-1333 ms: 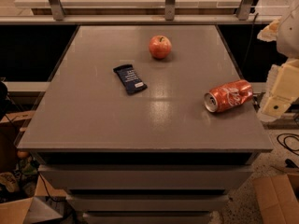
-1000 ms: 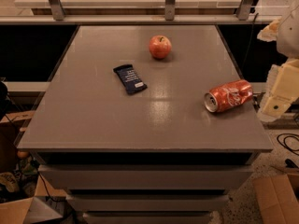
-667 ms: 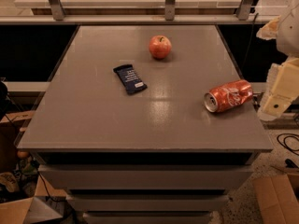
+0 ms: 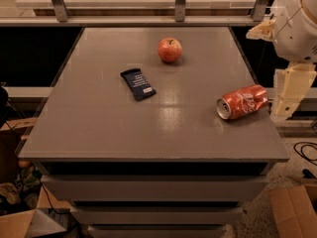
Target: Move coke can near apple
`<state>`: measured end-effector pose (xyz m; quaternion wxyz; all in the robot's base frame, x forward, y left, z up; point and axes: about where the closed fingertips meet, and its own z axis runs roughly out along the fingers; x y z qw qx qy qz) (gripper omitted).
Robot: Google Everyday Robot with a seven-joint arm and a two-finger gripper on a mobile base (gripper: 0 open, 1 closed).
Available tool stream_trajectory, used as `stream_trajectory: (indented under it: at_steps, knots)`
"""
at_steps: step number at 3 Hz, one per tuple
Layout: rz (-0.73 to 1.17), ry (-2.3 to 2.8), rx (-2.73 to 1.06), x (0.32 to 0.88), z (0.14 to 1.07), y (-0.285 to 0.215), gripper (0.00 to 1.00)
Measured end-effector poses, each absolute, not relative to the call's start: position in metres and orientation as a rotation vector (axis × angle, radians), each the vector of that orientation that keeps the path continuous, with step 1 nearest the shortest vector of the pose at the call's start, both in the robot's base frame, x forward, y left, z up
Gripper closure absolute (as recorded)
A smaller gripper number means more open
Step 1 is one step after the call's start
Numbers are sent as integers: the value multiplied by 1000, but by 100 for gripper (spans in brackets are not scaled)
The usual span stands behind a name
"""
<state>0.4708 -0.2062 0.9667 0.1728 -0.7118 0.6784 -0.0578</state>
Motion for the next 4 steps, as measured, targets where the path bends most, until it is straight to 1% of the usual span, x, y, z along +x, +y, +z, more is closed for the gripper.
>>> stream_trajectory:
  at_steps: [2,3,4]
  knots:
    - [-180,1625,-2388,505,906,-191,0]
    - [-141,1592,-2484,515,874,-192,0]
    - [-112,1596,-2534,523,851,-196,16]
